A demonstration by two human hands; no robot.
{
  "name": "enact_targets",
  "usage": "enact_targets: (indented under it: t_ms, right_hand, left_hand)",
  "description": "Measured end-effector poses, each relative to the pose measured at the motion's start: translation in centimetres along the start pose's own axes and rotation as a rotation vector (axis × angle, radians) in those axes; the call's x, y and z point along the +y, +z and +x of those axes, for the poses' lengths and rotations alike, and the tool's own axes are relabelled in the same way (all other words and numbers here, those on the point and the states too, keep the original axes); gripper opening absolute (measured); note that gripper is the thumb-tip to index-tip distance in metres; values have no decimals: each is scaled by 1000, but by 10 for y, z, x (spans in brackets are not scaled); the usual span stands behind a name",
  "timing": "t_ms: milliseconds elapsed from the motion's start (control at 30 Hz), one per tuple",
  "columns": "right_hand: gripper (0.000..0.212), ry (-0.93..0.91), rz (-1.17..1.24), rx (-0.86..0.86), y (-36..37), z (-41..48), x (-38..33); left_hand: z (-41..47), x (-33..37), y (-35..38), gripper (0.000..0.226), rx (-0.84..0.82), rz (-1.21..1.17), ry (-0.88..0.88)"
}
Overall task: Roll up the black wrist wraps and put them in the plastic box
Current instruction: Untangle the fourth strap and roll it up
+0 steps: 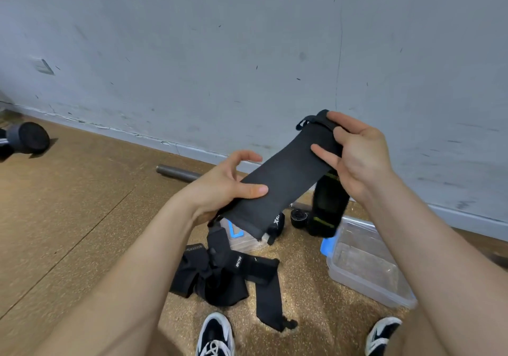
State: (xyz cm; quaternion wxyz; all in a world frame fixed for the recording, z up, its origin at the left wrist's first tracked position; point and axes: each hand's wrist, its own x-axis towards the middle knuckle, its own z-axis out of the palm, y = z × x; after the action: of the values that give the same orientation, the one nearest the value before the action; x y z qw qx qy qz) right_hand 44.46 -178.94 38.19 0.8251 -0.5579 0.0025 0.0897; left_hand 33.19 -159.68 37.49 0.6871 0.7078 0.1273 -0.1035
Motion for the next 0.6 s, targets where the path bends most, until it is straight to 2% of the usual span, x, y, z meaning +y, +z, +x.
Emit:
enact_targets:
  t_ms: [67, 200, 333, 400, 500, 567, 600]
  right_hand:
    - [38, -35, -174, 24, 0, 2, 3]
    - [46, -159, -531, 7, -5, 4, 10]
    - [48, -101, -554, -21, -3, 2, 9]
    - [49, -42, -497, -41, 0, -1, 8]
    - [55, 12, -436, -129, 3, -3, 8]
    - [58, 16, -558, -226, 4, -5, 8]
    - [66, 20, -640, -277, 3, -6, 9]
  left_hand:
    - [-5, 3, -7, 51, -65, -17, 42]
    - [-16, 5, -20, 17, -258, 186, 121]
    - [-23, 7, -27, 26, -455, 316, 16]
    - [-25, 8, -26, 33, -423, 350, 8]
    - [-26, 10, -21, 25, -235, 306, 93]
    - [-25, 11, -21, 17, -88, 167, 105]
    - [-24, 12, -21, 15, -39, 108, 106]
